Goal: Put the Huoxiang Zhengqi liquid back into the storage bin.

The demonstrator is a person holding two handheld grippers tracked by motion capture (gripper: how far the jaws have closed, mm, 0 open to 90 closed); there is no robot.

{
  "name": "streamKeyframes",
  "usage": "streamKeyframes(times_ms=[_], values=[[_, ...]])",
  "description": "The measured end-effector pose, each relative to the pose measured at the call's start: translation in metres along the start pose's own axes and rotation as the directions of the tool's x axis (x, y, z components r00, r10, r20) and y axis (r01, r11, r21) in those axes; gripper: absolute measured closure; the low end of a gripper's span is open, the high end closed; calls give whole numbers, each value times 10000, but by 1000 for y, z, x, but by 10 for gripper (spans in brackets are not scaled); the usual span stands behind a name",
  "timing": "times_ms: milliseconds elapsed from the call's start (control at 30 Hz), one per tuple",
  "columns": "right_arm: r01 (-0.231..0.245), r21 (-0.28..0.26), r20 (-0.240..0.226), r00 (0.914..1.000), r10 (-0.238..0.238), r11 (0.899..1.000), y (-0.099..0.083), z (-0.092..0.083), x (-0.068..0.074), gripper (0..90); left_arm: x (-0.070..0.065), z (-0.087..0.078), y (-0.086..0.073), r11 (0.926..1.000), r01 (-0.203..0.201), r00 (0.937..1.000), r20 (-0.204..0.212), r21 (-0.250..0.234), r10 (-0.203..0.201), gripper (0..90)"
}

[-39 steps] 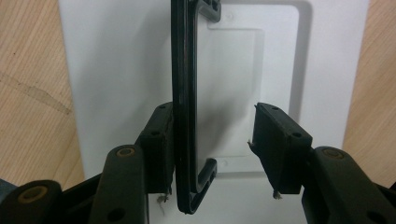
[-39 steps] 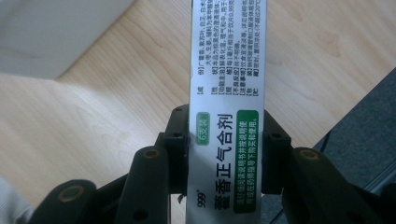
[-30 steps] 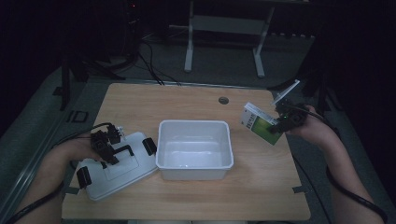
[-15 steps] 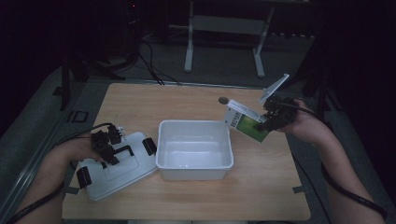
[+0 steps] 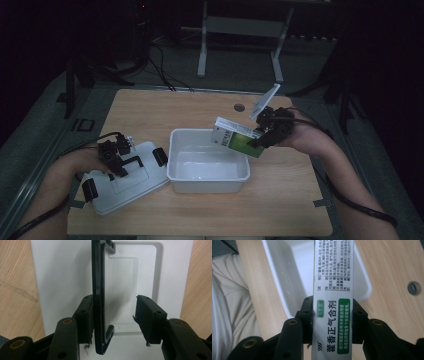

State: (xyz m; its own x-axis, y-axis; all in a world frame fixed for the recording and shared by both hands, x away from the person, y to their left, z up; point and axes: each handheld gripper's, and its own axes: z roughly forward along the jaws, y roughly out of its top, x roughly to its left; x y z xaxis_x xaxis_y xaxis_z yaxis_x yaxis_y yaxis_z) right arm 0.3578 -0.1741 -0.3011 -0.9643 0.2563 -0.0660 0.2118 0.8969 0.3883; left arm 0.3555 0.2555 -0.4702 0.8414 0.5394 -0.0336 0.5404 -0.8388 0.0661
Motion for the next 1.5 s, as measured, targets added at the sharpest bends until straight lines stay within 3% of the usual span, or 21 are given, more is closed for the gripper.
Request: streamKeyframes(times_ms=[300, 633, 1167, 1500], values=[[798, 243, -610, 9951, -782, 9965, 18, 26, 15, 636, -1, 1, -1, 10000, 1, 10000, 26, 13, -1, 506], [1237, 588, -1025, 9878, -1173, 9906, 21, 57, 20, 636, 0, 3, -1, 10000, 59, 10000, 78, 42, -59, 505], [1435, 1132, -1594, 9793, -1246, 9832, 18, 96, 19, 636, 1, 8, 1, 9999, 26, 9999, 147, 125, -27, 506], [1141, 1597, -1648, 9824, -875, 9805, 13, 124, 14, 636, 0, 8, 1, 9999, 19, 9998, 187, 106, -21, 506]])
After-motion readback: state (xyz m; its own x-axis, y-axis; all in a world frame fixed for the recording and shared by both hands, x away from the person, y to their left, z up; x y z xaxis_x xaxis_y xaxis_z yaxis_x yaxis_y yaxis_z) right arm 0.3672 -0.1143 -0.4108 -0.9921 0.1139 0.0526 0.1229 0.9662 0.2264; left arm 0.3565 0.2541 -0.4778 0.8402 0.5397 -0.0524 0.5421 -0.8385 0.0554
